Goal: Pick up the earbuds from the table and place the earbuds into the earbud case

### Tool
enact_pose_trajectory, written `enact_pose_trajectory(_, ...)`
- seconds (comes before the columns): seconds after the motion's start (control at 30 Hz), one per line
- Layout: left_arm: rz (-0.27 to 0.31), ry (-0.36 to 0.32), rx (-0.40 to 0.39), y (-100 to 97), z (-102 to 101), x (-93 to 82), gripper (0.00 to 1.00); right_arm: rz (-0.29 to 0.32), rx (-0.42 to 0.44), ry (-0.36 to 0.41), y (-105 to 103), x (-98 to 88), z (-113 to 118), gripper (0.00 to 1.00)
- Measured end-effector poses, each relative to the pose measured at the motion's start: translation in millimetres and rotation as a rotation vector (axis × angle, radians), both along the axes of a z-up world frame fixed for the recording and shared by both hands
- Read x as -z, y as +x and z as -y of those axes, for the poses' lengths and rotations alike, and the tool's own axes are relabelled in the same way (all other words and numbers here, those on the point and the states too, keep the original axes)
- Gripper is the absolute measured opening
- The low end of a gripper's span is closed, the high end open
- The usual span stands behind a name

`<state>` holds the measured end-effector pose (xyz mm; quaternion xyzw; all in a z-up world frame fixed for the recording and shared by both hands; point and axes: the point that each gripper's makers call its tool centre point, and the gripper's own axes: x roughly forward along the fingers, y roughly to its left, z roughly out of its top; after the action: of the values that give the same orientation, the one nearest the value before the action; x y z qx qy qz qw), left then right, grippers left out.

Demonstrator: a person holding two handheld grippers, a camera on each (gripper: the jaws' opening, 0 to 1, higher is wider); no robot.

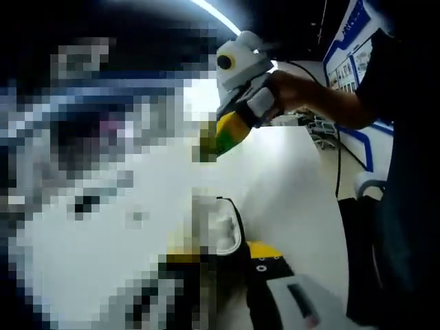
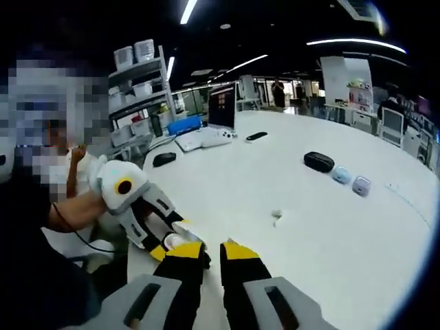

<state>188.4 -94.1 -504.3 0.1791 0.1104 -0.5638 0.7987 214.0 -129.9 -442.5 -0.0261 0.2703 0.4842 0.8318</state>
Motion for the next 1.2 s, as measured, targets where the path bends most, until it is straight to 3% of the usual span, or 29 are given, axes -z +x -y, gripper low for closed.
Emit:
enact_pose_trajectory(0.13,-0.006,-0.005,-0.006,0.0,-0.2,-0.5,0.24,0.004,0.020,-0.008,11.6,5.8,2.9,0.12)
enact_pose_trajectory(0.27,-0.008,-0.004,-0.010,0.7,-0.6,-0.9,0.24,0.077,0.014,-0.092,32.1,14.2,5.4,0.15)
enact_pose_trajectory(0.47,-0.016,-0.005,-0.015,1.6,-1.2,-1.0,0.24,0.098,-0.009,-0.110,60.2,17.5,-8.1,0.14)
enact_pose_trajectory(0.63,-0.026,-0.008,-0.014,1.3,-1.4,-1.0,0.24,0.146,-0.039,-0.207,89.6,29.5,-14.3,0.15)
enact_pose_trajectory(0.97,-0.034,-0.015,-0.013,1.9,-1.9,-0.5,0.24,0.074,-0.116,-0.277,124.7,53.1,-20.4,0.16)
enact_pose_trajectory(1.2,-0.039,-0.026,-0.012,3.2,-1.9,0.5,0.24,-0.002,-0.119,-0.242,130.7,63.4,-26.5,0.15)
